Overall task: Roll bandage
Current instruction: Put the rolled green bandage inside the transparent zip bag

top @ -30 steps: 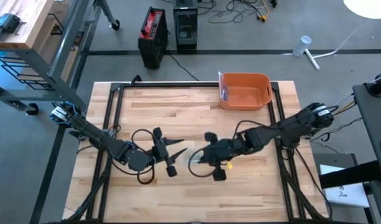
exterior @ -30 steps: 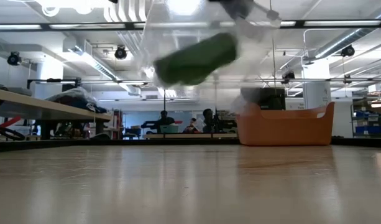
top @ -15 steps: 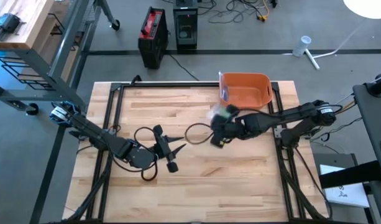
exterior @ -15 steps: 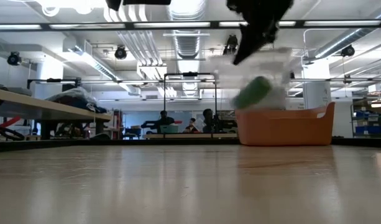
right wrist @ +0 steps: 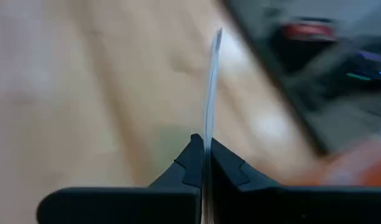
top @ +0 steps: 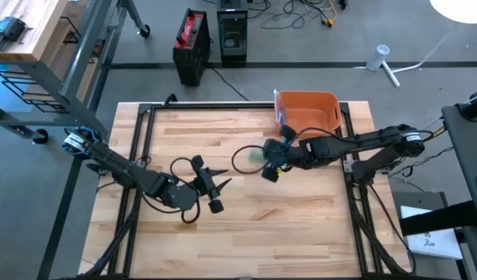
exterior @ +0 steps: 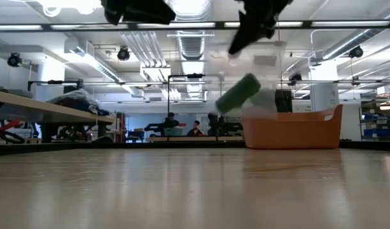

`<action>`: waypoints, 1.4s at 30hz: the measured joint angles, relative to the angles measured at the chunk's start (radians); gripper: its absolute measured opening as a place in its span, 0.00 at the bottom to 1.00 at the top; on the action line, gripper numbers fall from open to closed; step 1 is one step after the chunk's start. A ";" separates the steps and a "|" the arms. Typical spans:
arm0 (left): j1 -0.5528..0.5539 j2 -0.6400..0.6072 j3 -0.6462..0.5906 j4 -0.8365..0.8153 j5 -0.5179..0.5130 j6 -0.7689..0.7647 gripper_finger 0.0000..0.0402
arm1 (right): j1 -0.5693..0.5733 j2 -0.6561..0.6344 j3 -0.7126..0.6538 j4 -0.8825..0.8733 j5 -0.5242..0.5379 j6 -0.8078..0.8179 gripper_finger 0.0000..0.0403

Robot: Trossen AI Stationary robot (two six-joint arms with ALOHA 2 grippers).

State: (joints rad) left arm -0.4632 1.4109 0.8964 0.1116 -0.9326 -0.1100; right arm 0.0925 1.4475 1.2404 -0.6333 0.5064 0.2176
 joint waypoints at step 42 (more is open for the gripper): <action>0.234 0.006 -0.183 0.670 0.585 0.134 0.29 | 0.060 -0.035 0.104 0.318 -0.340 -0.229 0.01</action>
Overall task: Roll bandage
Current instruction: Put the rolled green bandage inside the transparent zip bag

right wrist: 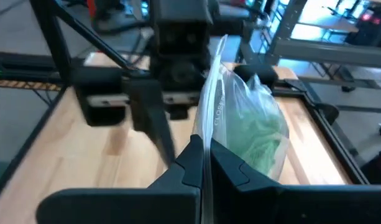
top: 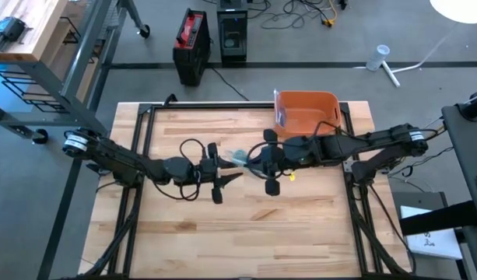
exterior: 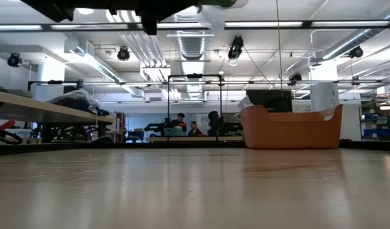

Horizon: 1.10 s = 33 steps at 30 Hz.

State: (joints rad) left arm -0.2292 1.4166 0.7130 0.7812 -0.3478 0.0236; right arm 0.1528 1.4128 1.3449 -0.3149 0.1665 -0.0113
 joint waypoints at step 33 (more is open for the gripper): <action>-0.006 -0.006 -0.048 -0.060 -0.089 -0.084 0.29 | 0.072 -0.007 0.084 -0.122 0.138 -0.050 0.01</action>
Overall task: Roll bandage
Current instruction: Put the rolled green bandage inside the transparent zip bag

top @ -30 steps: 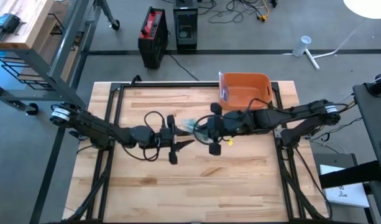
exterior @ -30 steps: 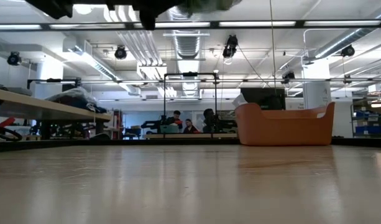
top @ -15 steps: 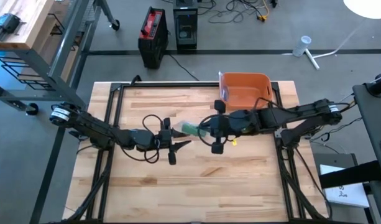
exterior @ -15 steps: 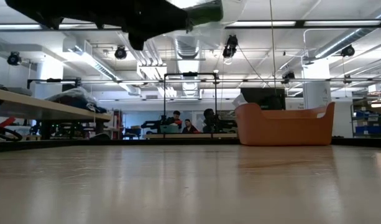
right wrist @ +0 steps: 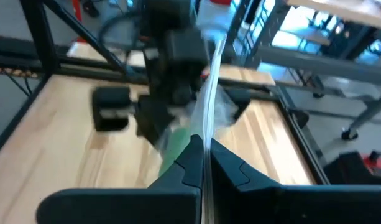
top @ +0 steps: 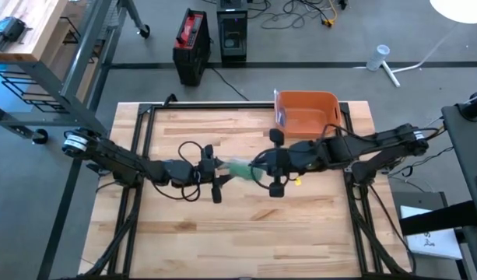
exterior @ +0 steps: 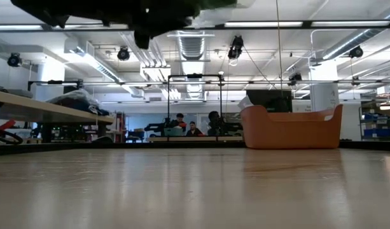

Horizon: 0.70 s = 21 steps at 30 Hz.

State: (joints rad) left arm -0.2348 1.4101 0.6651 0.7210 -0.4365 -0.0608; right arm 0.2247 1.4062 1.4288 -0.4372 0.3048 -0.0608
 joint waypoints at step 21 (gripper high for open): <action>-0.001 0.003 0.061 -0.134 0.059 0.050 0.29 | -0.002 0.022 0.025 -0.030 0.011 -0.018 0.01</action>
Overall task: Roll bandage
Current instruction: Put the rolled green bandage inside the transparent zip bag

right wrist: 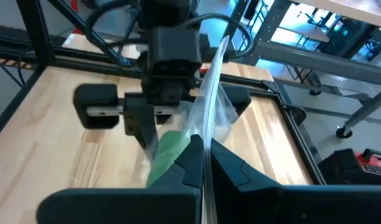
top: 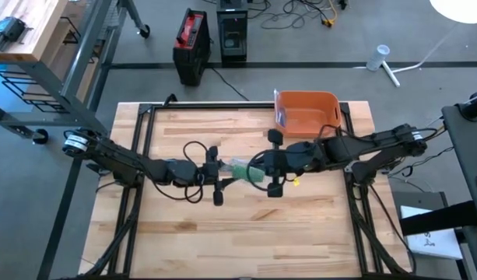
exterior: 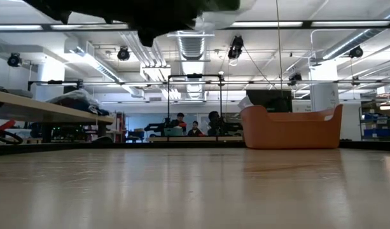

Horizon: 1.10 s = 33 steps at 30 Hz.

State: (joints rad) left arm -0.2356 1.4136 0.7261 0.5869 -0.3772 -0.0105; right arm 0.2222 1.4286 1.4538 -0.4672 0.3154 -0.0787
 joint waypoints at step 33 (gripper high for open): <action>0.024 -0.023 -0.022 -0.022 0.055 -0.032 0.12 | 0.018 -0.052 -0.002 -0.059 -0.002 -0.029 0.01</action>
State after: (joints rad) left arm -0.2115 1.3906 0.7040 0.5648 -0.3222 -0.0420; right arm 0.2401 1.3762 1.4517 -0.5260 0.3138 -0.1072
